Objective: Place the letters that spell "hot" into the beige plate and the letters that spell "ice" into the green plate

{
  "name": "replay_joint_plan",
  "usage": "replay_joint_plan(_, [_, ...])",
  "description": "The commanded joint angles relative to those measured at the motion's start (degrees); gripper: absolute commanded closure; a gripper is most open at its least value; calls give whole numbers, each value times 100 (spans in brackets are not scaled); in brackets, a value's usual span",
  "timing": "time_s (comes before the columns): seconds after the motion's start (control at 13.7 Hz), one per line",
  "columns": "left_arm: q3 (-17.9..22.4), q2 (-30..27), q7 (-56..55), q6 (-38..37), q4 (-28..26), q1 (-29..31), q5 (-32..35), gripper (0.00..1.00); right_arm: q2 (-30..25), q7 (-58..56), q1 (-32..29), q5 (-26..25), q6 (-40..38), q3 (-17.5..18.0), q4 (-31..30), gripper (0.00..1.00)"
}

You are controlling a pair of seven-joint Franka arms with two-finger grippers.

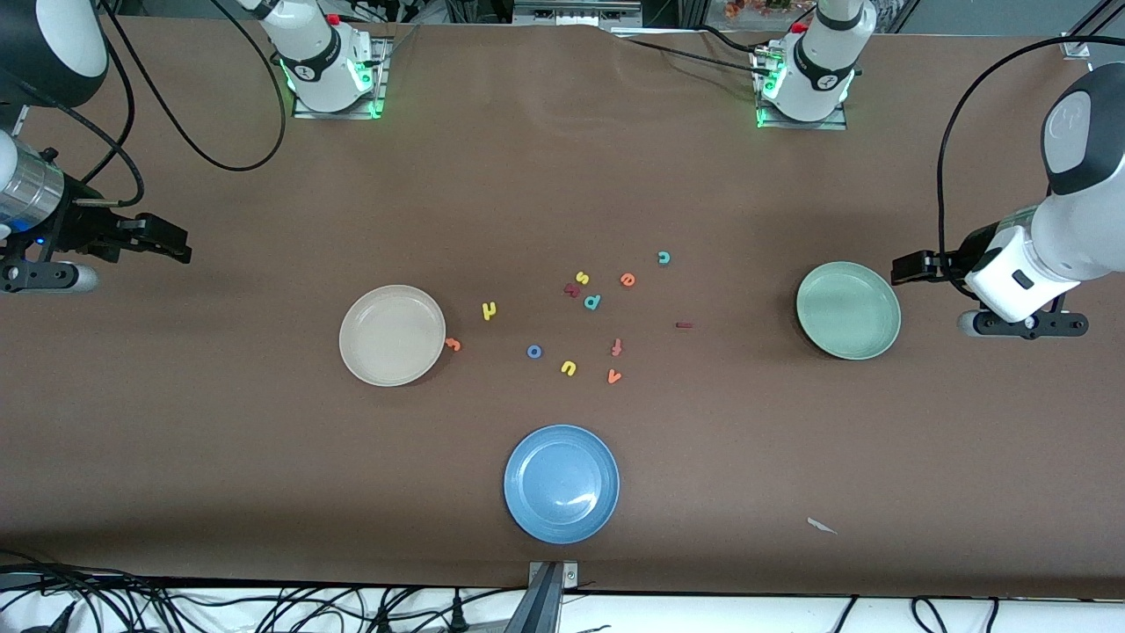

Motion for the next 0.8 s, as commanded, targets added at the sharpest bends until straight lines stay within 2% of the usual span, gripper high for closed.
replay_joint_plan(0.0, [-31,-86,141,15,-38,-3,127,7,46,-88,-7,96,-132,-1,153,0])
replay_joint_plan(0.73, [-40,-86,141,6,-38,6,127,7,37,-132,-16,96,-132,-1,153,0])
